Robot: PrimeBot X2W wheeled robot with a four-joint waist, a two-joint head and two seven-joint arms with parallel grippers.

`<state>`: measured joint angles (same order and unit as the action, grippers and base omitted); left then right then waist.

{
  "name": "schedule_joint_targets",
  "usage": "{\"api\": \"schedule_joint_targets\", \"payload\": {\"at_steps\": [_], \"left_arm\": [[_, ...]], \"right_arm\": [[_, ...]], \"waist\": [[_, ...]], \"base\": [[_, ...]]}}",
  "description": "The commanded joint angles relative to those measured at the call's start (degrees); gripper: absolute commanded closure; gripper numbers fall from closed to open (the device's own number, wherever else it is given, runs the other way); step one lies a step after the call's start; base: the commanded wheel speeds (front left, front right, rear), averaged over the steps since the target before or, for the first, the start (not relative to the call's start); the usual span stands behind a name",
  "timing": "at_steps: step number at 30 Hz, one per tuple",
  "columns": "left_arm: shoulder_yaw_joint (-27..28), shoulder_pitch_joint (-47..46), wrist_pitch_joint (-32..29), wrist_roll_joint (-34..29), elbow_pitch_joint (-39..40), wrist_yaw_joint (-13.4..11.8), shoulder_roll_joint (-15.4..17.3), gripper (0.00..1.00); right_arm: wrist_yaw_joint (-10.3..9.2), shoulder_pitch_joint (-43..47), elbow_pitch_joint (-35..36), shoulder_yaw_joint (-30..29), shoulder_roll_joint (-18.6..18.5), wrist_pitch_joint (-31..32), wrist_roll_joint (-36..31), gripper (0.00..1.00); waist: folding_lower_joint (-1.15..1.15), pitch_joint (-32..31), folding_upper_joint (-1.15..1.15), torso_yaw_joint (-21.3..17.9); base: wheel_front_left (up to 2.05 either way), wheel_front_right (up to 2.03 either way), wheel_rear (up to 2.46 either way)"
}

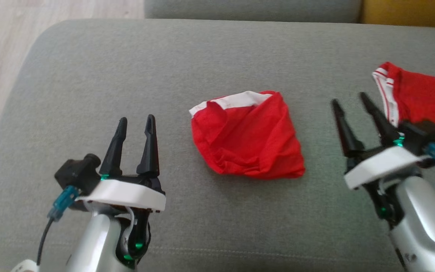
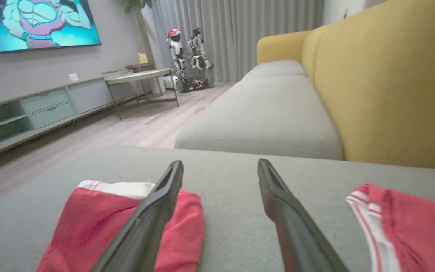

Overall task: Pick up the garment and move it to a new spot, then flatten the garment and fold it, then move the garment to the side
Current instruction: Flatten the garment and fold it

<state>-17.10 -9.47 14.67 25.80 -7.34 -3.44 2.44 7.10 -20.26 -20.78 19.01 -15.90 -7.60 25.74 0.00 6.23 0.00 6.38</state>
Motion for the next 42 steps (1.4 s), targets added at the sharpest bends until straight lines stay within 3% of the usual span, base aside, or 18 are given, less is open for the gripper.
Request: {"api": "schedule_joint_targets", "payload": {"at_steps": [1,9,13,18,31,32,33,42], "left_arm": [[2.4,-1.5,0.3,-0.4,2.4,0.4,0.4,0.0],[2.0,-0.9,0.3,-1.2,3.0,0.9,0.4,0.0],[2.0,0.1,0.3,-1.8,2.8,1.1,0.4,0.0],[1.8,1.1,0.3,-2.5,2.9,1.2,0.4,0.0],[1.6,0.9,0.3,-2.5,3.6,1.2,0.4,0.0],[1.5,0.8,0.3,-2.5,3.7,1.3,0.4,0.0],[1.4,0.7,0.3,-2.4,3.7,1.3,0.4,0.0],[1.0,-0.9,0.3,-1.6,4.2,1.3,0.4,0.0]], "right_arm": [[0.39,0.7,3.2,-1.6,0.2,-1.2,-2.2,0.0],[0.39,8.3,10.0,-14.2,5.2,-4.4,-16.4,0.0],[0.39,10.9,11.6,-17.3,8.0,-5.4,-20.3,0.0],[0.39,12.6,12.1,-19.0,9.6,-6.3,-23.9,0.0],[0.39,11.8,12.2,-18.8,10.7,-6.9,-24.8,0.0],[0.39,11.5,12.3,-18.5,10.6,-6.9,-24.6,0.58],[0.39,11.0,12.3,-17.9,10.4,-6.8,-24.4,1.0],[0.39,3.9,11.0,-7.2,7.2,-4.0,-22.2,1.0]], "waist": [[0.0,-0.4,0.0,-1.1],[0.0,-0.2,0.0,-3.0],[0.0,-0.2,0.0,-3.5],[0.0,-0.3,0.0,-3.7],[0.0,0.5,0.0,-2.9],[0.0,0.6,0.0,-2.6],[0.0,0.9,0.0,-2.3],[0.0,4.4,0.0,1.5]], "base": [[0.0,0.0,0.0],[0.0,0.0,0.0],[0.0,0.0,0.0],[0.0,0.0,0.0],[0.0,0.0,0.0],[0.0,0.0,0.0],[0.0,0.0,0.0],[0.0,0.0,0.0]]}}
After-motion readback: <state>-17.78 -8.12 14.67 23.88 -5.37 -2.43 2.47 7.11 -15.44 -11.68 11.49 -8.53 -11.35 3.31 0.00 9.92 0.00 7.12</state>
